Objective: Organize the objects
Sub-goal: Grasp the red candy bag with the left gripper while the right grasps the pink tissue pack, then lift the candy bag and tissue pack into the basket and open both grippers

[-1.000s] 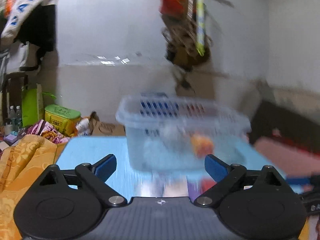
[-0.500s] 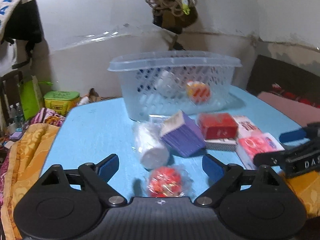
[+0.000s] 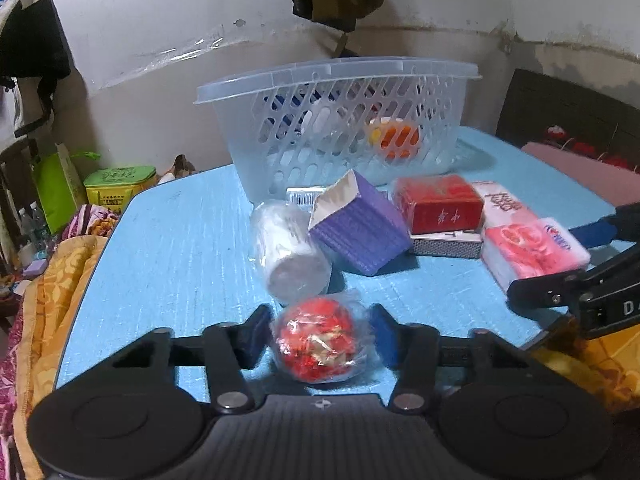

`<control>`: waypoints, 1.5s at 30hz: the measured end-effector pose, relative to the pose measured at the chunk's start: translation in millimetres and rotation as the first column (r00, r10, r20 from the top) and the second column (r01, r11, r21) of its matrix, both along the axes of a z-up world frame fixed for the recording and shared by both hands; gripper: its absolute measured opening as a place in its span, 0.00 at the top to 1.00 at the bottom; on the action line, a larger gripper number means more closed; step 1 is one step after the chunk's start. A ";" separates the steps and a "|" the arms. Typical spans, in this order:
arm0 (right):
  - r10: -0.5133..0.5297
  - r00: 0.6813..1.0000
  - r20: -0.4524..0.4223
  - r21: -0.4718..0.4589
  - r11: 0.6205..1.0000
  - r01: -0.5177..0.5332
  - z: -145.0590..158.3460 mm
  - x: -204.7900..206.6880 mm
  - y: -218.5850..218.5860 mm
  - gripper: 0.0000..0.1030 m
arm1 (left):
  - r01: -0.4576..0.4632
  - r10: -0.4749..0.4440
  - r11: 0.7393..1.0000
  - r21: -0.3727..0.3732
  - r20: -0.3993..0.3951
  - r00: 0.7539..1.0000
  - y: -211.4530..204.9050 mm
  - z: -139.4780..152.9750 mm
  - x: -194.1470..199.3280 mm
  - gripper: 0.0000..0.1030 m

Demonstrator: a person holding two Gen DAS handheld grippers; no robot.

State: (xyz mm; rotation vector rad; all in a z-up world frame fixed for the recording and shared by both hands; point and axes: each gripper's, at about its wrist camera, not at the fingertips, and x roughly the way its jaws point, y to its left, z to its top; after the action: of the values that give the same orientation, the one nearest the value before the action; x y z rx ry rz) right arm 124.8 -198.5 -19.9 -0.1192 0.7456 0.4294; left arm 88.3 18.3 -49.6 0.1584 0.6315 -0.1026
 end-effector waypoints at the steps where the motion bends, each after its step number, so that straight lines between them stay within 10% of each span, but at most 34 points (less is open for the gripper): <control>1: 0.002 1.000 0.001 -0.003 1.000 -0.002 0.9 -0.3 0.4 0.18 | 0.001 -0.001 1.000 0.006 0.002 1.000 -1.3 0.1 -0.8 0.48; 19: 0.000 0.974 0.227 0.070 0.997 -0.016 41.9 -22.5 -28.0 0.20 | 0.065 -0.056 0.997 -0.047 0.175 0.983 1.3 31.8 -26.5 0.52; 45: -0.026 0.940 0.340 0.190 0.981 -0.042 78.0 -15.0 -40.5 0.20 | 0.075 -0.007 0.968 -0.242 0.272 0.962 21.4 74.6 -14.9 0.52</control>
State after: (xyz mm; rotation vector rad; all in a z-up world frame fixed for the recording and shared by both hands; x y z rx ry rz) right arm 109.8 -239.0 58.1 -0.0109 0.3583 0.4730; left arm 73.3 39.7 25.0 -0.0591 0.3388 -0.1964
